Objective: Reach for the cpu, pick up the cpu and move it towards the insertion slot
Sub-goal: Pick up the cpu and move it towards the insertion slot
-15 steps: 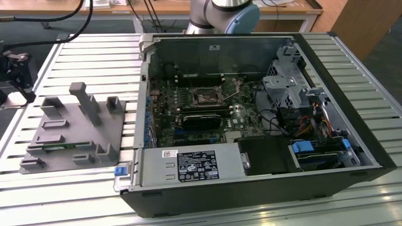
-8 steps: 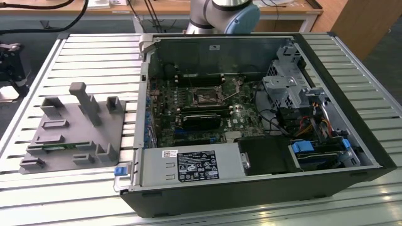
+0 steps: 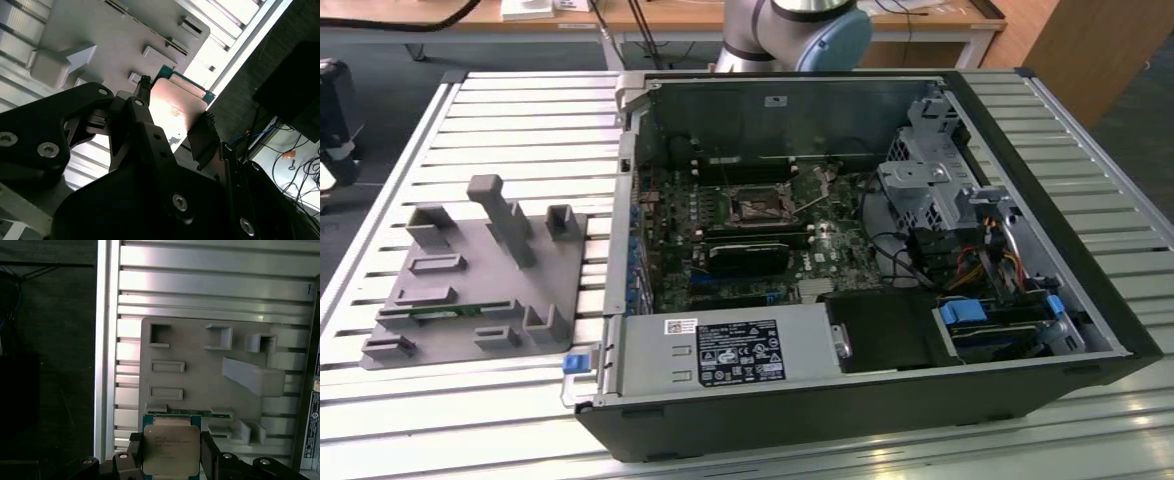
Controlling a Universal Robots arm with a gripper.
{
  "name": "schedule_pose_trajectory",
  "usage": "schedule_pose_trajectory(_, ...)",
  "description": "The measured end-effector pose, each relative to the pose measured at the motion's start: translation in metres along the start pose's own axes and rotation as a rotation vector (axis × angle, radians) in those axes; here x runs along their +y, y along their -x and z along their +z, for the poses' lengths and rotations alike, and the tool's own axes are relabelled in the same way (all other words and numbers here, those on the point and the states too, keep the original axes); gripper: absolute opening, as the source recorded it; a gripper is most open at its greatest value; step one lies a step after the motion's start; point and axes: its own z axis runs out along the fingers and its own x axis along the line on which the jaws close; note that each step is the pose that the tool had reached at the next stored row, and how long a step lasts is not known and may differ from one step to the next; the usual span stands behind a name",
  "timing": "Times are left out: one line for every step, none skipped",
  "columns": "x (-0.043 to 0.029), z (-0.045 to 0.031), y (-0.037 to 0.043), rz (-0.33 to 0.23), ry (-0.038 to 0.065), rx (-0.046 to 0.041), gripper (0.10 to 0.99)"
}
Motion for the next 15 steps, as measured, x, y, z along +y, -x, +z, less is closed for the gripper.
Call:
schedule_pose_trajectory(-0.0004,-0.0042,0.0000,0.000,-0.003,0.0002,0.545)
schedule_pose_trajectory(-0.0007,-0.0082,-0.0001,0.000,-0.005,0.0003,0.545)
schedule_pose_trajectory(-0.0010,-0.0121,-0.0001,0.001,-0.008,0.0004,0.545)
schedule_pose_trajectory(-0.0012,-0.0155,-0.0001,0.001,-0.012,0.0006,0.545)
schedule_pose_trajectory(-0.0013,-0.0184,-0.0001,0.001,-0.016,0.0008,0.545)
schedule_pose_trajectory(-0.0013,-0.0212,-0.0001,0.001,-0.020,0.0010,0.545)
schedule_pose_trajectory(-0.0014,-0.0241,-0.0001,0.001,-0.025,0.0012,0.545)
schedule_pose_trajectory(-0.0015,-0.0273,-0.0001,0.002,-0.029,0.0013,0.545)
schedule_pose_trajectory(-0.0018,-0.0311,-0.0001,0.002,-0.032,0.0015,0.545)
schedule_pose_trajectory(-0.0021,-0.0351,-0.0002,0.002,-0.035,0.0017,0.545)
schedule_pose_trajectory(-0.0024,-0.0390,-0.0002,0.002,-0.037,0.0017,0.545)
schedule_pose_trajectory(-0.0027,-0.0431,-0.0002,0.002,-0.039,0.0018,0.545)
schedule_pose_trajectory(-0.0029,-0.0473,-0.0002,0.003,-0.042,0.0020,0.545)
schedule_pose_trajectory(-0.0034,-0.0518,-0.0002,0.003,-0.043,0.0021,0.545)
schedule_pose_trajectory(-0.0038,-0.0562,-0.0002,0.003,-0.044,0.0020,0.545)
